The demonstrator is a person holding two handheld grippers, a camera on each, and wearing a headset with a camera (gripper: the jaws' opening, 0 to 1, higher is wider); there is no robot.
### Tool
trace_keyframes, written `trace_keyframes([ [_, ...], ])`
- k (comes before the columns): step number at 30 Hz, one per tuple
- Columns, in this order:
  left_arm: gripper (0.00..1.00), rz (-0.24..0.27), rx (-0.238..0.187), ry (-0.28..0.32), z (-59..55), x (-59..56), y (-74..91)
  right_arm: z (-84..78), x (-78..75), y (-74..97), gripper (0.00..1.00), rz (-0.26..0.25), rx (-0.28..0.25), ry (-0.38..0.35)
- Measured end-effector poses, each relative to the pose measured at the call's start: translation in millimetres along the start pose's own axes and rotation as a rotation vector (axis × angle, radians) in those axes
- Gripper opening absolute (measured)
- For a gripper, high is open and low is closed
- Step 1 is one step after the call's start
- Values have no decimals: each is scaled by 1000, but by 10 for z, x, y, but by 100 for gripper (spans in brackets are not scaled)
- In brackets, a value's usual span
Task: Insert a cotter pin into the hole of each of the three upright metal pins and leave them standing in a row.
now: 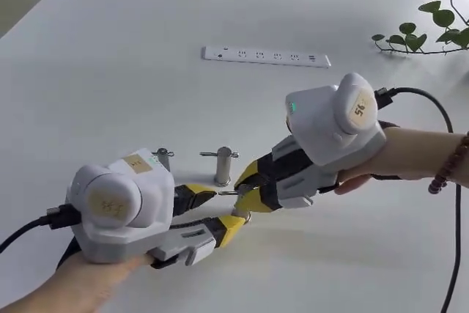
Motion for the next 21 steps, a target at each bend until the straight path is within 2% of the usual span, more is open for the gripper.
trace_keyframes([
  [15, 32, -6, -24, -11, 64, -15, 106, 0, -6, 11, 8, -23, 0, -5],
  [21, 32, -1, -30, -13, 83, -1, 163, -33, -77, 94, 8, -53, -9, -27],
])
Point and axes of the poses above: the centre of the closed fingertips' face, and the gripper's own axes: y roughly backward along the fingers, x roughly to its left, z roughly out of its top, the point moved 9 cm from there along y, roughly backward along the fingers, and after that the axes turned 5 degrees about y, right-handed, at the moved point
